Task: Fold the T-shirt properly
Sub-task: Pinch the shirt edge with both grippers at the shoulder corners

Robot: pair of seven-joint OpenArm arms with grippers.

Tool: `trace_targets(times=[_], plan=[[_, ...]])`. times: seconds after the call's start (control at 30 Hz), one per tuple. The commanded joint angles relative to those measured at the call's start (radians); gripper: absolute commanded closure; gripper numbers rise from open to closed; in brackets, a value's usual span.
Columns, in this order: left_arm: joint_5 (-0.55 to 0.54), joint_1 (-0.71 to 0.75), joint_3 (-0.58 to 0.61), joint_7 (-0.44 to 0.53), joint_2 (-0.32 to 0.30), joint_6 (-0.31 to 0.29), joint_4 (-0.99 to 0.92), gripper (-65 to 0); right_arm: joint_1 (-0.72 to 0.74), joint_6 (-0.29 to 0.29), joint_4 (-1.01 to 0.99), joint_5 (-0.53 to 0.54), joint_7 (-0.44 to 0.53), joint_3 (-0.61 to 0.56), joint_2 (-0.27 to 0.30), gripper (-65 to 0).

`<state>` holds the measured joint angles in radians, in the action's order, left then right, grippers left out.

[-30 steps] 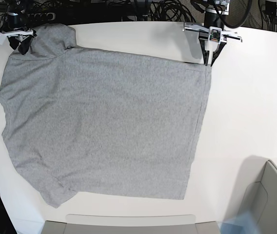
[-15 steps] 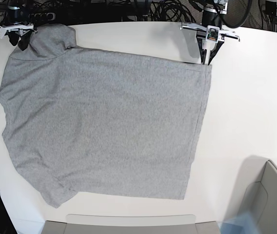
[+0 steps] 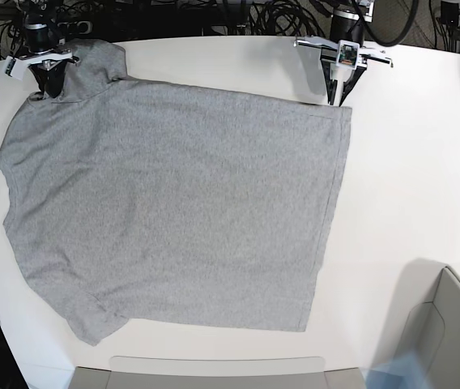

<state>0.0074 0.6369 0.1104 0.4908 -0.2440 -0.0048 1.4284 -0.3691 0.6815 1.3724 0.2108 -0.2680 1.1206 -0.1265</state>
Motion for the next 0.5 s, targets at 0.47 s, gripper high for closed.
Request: trace_targets(times=[0.47], plan=[[-0.330,0.087,-0.024,-0.380,-0.002,0.001,0.341,-21.4,-0.011,0.017,0.154,-0.192,-0.271,0.005,-0.031,0.0]])
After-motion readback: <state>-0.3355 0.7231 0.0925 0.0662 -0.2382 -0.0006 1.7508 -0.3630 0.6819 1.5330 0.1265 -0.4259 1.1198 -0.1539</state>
